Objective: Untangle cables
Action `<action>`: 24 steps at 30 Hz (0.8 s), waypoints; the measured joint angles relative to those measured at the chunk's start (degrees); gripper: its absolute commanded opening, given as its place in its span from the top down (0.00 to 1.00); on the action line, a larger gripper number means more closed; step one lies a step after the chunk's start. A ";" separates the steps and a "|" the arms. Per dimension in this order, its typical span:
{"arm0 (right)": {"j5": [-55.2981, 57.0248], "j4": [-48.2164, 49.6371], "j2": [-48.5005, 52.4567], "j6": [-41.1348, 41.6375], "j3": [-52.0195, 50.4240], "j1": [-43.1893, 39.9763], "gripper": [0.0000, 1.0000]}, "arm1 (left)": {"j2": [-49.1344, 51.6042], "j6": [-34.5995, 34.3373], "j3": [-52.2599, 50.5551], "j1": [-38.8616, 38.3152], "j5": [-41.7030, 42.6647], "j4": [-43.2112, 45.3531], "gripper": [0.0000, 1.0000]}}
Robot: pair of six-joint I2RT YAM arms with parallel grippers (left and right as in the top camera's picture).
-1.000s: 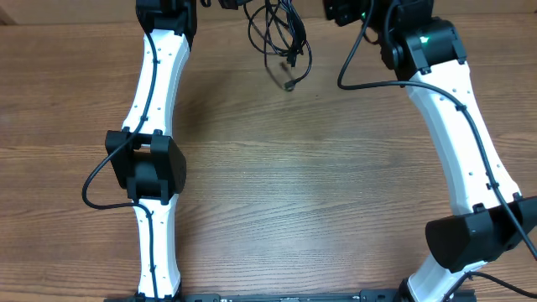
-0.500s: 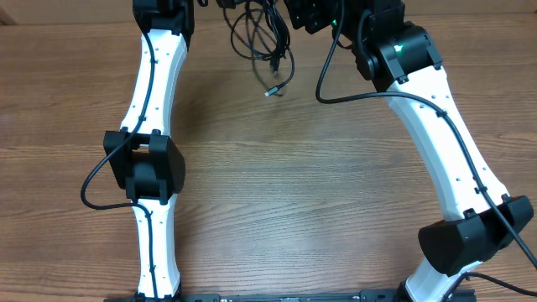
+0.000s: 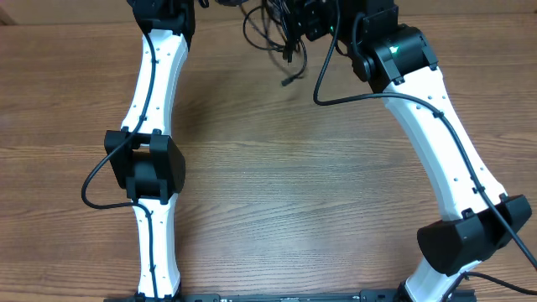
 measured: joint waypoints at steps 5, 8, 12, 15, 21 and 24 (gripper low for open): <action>1.38 -2.75 0.48 0.04 0.00 -1.99 0.24 | -0.37 -1.81 5.92 -0.02 0.26 -0.02 0.96; 1.14 -3.56 0.48 0.04 0.00 -2.60 0.16 | -3.10 -0.81 10.21 -0.02 0.31 0.00 0.96; -1.03 -3.67 0.48 1.53 0.00 -1.84 0.04 | -8.94 2.49 12.96 0.00 0.28 -1.49 0.96; -4.98 -3.69 0.48 4.57 0.00 -0.96 0.00 | -11.85 5.35 13.57 0.04 0.26 -1.64 0.96; -9.57 -5.68 0.48 19.69 2.29 -0.46 0.01 | -10.12 20.74 11.30 0.15 0.26 -2.01 0.96; -10.51 -5.88 0.48 29.14 4.55 -1.20 0.00 | -8.81 32.46 10.29 0.59 -1.84 -12.74 0.96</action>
